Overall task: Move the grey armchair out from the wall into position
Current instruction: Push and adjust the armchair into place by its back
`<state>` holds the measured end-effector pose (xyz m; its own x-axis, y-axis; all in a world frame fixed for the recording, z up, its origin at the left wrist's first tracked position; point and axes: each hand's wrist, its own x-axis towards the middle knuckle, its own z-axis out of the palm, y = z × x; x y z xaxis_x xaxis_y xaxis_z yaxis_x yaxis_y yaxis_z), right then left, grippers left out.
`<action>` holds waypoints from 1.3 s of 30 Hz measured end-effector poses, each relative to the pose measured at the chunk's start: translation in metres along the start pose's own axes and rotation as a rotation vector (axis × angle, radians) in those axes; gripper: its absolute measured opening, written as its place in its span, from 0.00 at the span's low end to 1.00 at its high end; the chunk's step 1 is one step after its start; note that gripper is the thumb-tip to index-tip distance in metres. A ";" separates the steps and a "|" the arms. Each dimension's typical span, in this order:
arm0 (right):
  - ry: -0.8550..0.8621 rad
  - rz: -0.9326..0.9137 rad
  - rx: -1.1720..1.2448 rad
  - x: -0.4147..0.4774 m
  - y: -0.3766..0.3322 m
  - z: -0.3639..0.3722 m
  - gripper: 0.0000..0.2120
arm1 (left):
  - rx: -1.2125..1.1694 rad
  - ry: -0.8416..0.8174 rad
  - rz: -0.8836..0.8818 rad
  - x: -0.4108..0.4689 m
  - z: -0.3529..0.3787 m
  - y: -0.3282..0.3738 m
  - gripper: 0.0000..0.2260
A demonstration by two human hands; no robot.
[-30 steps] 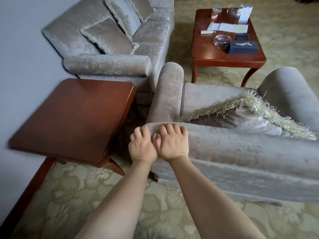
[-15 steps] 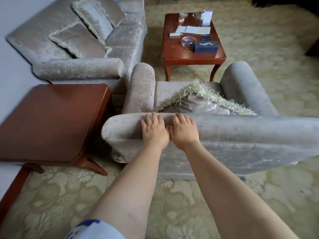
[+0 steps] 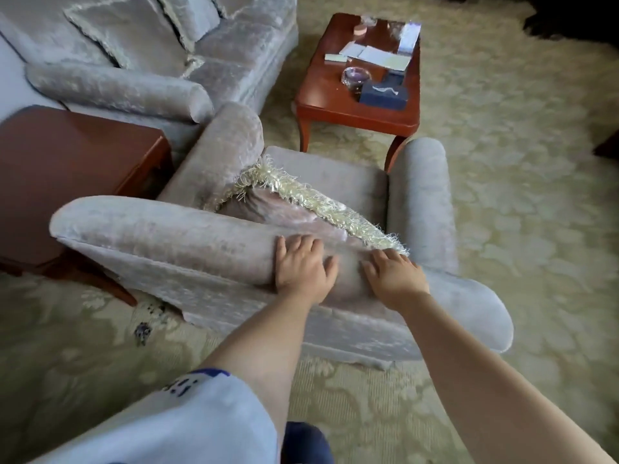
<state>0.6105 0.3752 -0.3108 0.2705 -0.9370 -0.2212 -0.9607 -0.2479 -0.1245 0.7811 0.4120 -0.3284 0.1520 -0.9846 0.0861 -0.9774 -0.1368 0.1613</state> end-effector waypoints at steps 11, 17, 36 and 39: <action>-0.149 -0.279 -0.059 0.013 0.025 0.001 0.37 | 0.151 -0.075 -0.071 0.007 -0.001 0.006 0.23; -0.281 -0.475 -0.075 0.023 0.050 -0.013 0.38 | 0.201 -0.248 -0.396 0.011 0.000 0.023 0.27; -0.129 -1.044 -0.211 0.106 0.164 -0.072 0.25 | -0.280 0.236 -1.922 0.048 0.031 0.219 0.50; -0.149 -1.130 -0.145 0.131 0.137 -0.070 0.23 | -0.133 0.125 -1.940 0.053 0.036 0.214 0.49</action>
<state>0.5098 0.2007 -0.2891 0.9778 -0.1251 -0.1679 -0.1600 -0.9636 -0.2141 0.5747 0.3271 -0.3250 0.8503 0.4806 -0.2144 0.5169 -0.8391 0.1692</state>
